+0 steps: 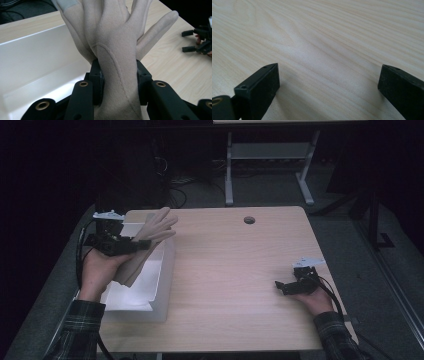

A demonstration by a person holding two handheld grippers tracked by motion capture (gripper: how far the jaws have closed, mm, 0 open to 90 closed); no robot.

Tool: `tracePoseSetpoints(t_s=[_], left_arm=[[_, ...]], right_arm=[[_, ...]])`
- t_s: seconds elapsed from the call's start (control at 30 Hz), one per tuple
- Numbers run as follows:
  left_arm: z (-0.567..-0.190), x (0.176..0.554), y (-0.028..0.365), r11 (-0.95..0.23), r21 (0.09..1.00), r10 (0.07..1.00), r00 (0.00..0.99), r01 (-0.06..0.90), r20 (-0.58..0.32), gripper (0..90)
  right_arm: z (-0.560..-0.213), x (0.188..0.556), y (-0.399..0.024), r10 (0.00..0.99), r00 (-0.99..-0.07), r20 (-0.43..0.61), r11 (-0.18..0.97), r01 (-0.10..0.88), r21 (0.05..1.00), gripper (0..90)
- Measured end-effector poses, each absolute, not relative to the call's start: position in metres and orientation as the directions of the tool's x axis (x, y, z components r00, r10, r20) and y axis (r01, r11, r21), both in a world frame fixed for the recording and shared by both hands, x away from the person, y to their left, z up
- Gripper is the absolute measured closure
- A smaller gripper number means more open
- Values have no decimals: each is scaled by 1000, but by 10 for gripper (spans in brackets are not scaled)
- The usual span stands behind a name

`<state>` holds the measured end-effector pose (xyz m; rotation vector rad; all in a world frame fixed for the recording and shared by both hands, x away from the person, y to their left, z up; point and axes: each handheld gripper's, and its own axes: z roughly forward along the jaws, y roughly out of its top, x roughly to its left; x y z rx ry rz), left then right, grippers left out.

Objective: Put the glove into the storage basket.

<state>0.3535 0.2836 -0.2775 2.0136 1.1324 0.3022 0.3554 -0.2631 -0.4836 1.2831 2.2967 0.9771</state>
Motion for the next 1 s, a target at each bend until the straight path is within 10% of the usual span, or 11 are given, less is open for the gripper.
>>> tracePoseSetpoints(t_s=[1.0], left_arm=[[-359,362,314,-259,647,890,438,717,-129,666]], right_arm=[[-484,355,-263,841,-540,38,360,610,706,33]])
